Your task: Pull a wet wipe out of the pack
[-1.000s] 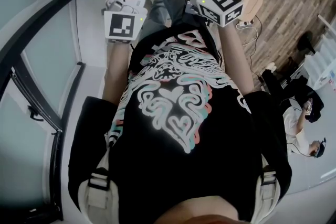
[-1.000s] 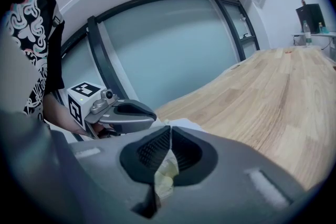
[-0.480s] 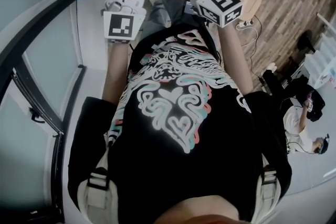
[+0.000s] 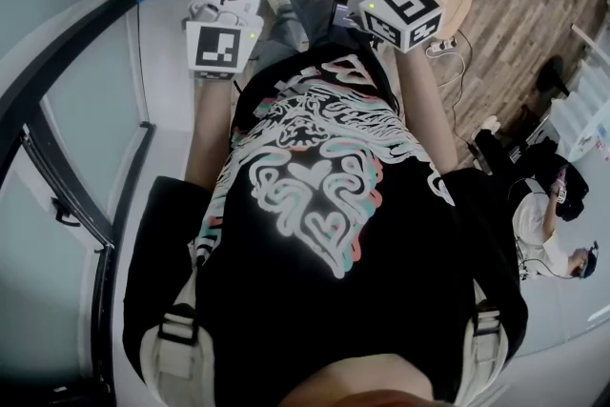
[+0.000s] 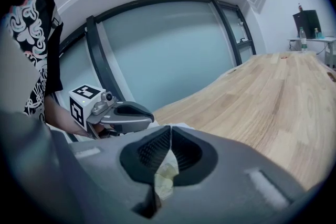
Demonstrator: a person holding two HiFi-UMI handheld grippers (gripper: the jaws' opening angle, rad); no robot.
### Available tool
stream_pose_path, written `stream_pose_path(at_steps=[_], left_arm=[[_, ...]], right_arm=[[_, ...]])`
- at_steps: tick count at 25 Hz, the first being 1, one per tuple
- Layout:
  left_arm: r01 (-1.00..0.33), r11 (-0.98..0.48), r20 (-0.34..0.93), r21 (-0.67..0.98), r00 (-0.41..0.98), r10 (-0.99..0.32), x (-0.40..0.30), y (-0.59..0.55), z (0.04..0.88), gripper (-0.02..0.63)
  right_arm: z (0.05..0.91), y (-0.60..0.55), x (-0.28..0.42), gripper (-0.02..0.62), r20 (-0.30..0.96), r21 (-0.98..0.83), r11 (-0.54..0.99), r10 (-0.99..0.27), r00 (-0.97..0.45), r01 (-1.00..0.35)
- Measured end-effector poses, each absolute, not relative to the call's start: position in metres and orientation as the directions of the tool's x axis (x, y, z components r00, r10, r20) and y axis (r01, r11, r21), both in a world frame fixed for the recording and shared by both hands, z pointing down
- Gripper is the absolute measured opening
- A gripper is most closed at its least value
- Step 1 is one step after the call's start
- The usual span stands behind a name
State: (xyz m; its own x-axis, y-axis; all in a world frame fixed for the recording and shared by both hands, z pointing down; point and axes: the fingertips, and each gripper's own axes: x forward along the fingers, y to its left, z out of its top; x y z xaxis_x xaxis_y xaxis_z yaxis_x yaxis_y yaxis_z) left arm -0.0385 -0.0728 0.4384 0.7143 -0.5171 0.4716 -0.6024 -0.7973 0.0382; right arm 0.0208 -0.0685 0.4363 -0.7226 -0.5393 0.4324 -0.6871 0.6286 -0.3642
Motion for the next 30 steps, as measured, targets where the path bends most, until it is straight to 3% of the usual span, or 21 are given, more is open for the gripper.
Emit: stream_pose_path(at_steps=[30], left_arm=[[-0.588, -0.808, 0.446, 0.014, 0.727, -0.522, -0.042, -0.07, 0.419, -0.012]], right_arm=[[0.42, -0.064, 0.052, 0.008, 0.42, -0.353, 0.546, -0.633, -0.65, -0.76]])
